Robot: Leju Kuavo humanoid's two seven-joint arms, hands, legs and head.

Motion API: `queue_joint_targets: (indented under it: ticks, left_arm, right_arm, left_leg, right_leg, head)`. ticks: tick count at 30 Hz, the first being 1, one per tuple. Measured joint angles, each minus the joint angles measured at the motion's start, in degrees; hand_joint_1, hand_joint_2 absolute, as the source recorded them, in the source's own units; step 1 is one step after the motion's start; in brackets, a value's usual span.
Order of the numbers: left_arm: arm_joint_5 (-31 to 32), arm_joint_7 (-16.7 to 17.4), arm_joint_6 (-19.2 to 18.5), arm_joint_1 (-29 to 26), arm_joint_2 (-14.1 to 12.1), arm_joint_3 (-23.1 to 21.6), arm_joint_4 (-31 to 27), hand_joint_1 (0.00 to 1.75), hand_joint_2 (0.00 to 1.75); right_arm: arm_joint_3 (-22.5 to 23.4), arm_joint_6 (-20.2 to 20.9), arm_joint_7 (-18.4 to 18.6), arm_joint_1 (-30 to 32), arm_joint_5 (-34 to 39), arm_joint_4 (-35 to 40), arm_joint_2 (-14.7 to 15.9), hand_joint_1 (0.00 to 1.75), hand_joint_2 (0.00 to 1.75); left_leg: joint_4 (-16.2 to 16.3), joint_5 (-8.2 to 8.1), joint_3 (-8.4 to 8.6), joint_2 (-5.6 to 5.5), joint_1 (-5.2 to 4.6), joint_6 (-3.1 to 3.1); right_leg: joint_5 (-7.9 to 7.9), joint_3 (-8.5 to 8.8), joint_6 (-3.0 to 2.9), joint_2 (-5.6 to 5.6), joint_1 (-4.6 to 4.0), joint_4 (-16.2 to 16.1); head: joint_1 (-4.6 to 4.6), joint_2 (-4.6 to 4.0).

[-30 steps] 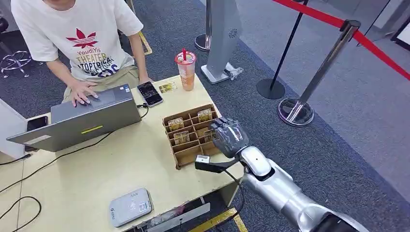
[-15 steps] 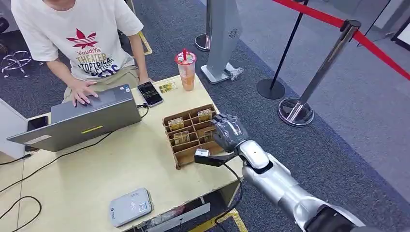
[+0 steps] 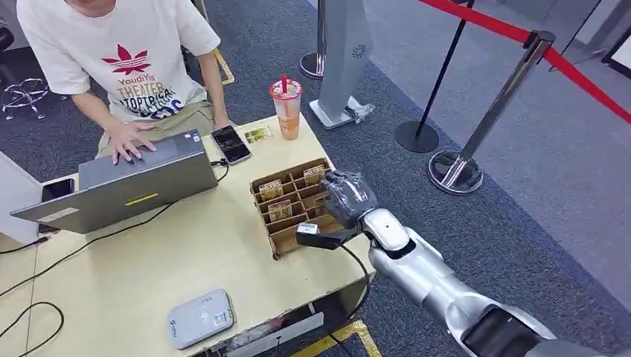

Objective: Pass the card to the sensor for recognition and then transmit it.

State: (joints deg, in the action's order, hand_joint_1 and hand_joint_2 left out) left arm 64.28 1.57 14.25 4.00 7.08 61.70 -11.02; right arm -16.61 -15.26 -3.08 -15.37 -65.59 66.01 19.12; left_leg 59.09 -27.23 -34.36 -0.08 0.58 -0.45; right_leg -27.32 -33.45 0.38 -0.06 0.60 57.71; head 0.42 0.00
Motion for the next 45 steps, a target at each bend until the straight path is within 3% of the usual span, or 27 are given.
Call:
queue_joint_targets:
  ticks: [8,10,14,16,20,31,38,40,45]
  left_arm:
    - [-0.07,0.0,0.0,0.0,-0.02,0.0,0.0,0.0,1.75]
    - [-0.07,0.0,0.0,0.01,-0.02,0.0,0.0,0.0,1.75]
    - [-0.04,-0.02,-0.02,0.01,-0.04,0.0,0.0,0.0,1.75]
    - [0.02,-0.07,-0.02,0.01,-0.07,0.0,0.0,0.0,1.75]
    - [0.15,-0.07,-0.02,0.01,-0.09,0.0,0.0,0.0,1.75]
    - [0.5,-0.07,-0.04,0.02,-0.11,0.0,0.0,0.0,1.75]
    - [0.57,-0.04,-0.37,0.06,-0.15,0.0,0.0,0.0,1.75]
    - [0.68,-0.04,-0.42,0.06,-0.17,0.0,0.0,0.0,1.75]
    - [0.72,-0.04,-0.44,0.09,-0.17,0.0,0.0,0.0,1.75]
  right_arm:
    - [-0.28,1.31,0.55,0.08,0.3,0.0,0.0,0.96,1.75]
    - [-0.28,1.99,0.68,0.09,0.92,0.0,0.0,1.03,1.75]
    - [-0.28,3.39,0.7,0.13,1.49,0.02,0.02,1.36,1.75]
    - [-0.28,3.67,0.72,0.14,1.92,0.07,0.04,1.36,1.75]
    - [-0.28,3.89,0.87,0.4,1.99,0.39,0.24,1.55,1.75]
    - [-0.13,4.61,1.07,0.76,2.84,0.87,0.68,1.59,1.75]
    - [0.11,10.65,-3.04,-0.16,9.29,0.98,1.47,1.66,1.75]
    - [0.18,14.06,-4.86,-0.96,12.44,1.07,2.27,1.71,1.75]
    - [-0.39,17.81,-6.88,-3.55,17.68,1.03,5.09,1.75,1.75]
  left_leg:
    - [0.0,0.0,0.0,0.0,0.0,0.0]
    - [0.0,0.0,0.0,0.0,0.0,0.0]
    - [0.0,0.0,0.01,0.01,0.0,0.0]
    - [0.0,0.0,0.03,0.01,0.0,0.0]
    - [0.0,0.0,0.03,0.01,0.0,0.0]
    - [0.0,0.0,0.06,0.03,0.0,0.0]
    - [0.0,0.0,0.09,0.04,0.0,0.0]
    - [0.0,0.0,0.09,0.04,0.0,0.0]
    - [0.01,0.0,0.08,0.02,-0.02,0.0]
  right_leg:
    - [0.0,-0.01,0.0,0.0,0.0,0.0]
    - [0.0,-0.01,0.0,0.01,0.0,0.0]
    - [0.0,-0.01,0.0,0.01,0.0,0.0]
    - [0.0,0.0,0.0,0.01,0.0,0.0]
    - [0.0,0.0,0.0,0.01,0.0,0.0]
    - [0.0,0.02,0.0,0.02,0.0,0.0]
    - [0.0,0.05,0.0,0.02,0.0,0.0]
    - [0.01,0.06,0.0,0.02,0.0,0.0]
    - [0.01,0.07,0.0,0.01,0.01,0.0]
  head:
    - [-0.02,0.0]
    - [0.0,0.0]
    - [-0.02,0.0]
    - [-0.02,0.0]
    - [-0.02,0.0]
    - [-0.02,0.0]
    - [-0.02,0.0]
    - [-0.02,0.0]
    - [-0.02,0.0]
